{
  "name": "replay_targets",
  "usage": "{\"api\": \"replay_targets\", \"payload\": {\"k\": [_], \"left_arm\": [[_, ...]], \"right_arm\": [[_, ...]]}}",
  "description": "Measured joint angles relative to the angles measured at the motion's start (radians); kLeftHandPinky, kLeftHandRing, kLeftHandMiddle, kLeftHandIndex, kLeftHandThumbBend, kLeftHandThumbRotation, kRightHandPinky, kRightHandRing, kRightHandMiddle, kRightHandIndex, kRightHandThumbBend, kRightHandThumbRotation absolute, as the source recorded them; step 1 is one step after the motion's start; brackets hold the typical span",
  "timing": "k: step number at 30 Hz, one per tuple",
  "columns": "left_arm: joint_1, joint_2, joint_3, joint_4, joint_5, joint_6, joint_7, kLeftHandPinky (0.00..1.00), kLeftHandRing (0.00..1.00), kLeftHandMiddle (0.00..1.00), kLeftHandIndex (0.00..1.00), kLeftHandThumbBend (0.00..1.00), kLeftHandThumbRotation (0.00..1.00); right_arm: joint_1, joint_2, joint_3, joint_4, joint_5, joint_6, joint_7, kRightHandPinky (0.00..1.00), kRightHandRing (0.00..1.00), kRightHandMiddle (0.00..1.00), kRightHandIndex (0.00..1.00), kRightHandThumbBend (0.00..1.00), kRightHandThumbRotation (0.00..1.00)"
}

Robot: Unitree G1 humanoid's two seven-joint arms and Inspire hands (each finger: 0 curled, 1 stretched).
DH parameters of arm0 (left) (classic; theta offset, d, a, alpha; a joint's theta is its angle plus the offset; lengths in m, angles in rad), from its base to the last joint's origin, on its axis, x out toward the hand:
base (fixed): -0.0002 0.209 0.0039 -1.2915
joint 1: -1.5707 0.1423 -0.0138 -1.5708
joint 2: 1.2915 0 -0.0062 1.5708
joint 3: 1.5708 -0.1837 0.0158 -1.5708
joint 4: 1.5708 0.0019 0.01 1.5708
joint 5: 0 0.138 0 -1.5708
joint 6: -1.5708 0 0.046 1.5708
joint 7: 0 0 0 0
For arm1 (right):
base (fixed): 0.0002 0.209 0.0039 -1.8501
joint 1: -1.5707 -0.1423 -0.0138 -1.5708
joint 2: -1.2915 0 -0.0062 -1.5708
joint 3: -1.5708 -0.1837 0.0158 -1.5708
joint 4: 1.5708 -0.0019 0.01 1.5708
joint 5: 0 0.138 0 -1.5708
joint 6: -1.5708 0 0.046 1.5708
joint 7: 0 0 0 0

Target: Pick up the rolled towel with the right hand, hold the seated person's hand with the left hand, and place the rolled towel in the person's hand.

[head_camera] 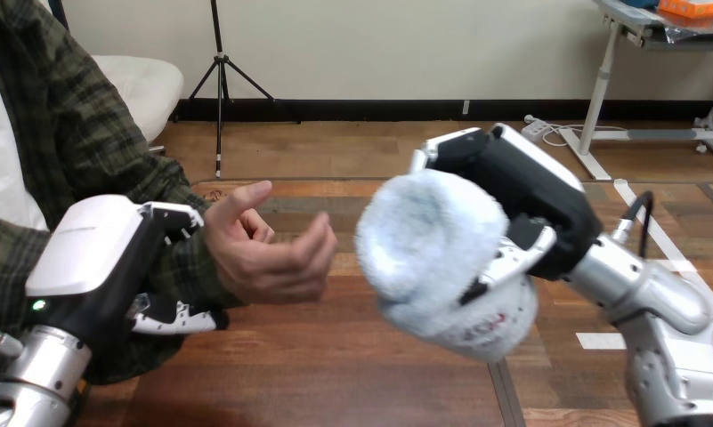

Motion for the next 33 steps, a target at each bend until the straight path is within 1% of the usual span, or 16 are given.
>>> {"api": "replay_targets", "payload": {"k": [8,13,16,24,33], "left_arm": [[0.002,-0.022,0.001,-0.034,0.0,0.015,-0.014,0.34,0.38,0.43,0.43,0.91,0.0],[0.002,-0.032,0.001,-0.046,0.0,0.015,-0.015,0.34,0.38,0.43,0.42,0.93,0.0],[0.002,-0.042,0.001,-0.053,0.0,0.016,-0.015,0.34,0.38,0.43,0.42,0.93,0.0],[0.007,-0.065,0.001,-0.094,-0.001,0.039,-0.036,0.34,0.38,0.43,0.43,0.94,0.0],[0.016,-0.088,0.003,-0.136,-0.004,0.048,-0.051,0.33,0.37,0.42,0.42,0.95,0.0]], "right_arm": [[-0.041,0.023,0.009,0.073,-0.038,-0.047,-0.004,0.13,0.19,0.25,0.31,0.76,0.0],[-0.069,0.039,0.021,0.117,-0.068,-0.074,-0.016,0.12,0.18,0.24,0.29,0.76,0.0],[-0.089,0.05,0.028,0.15,-0.083,-0.092,-0.02,0.11,0.17,0.23,0.29,0.76,0.0],[-0.14,0.081,0.039,0.244,-0.126,-0.144,-0.033,0.1,0.16,0.22,0.27,0.76,0.0],[-0.195,0.099,0.051,0.332,-0.165,-0.163,-0.047,0.1,0.15,0.21,0.26,0.76,0.0]]}}
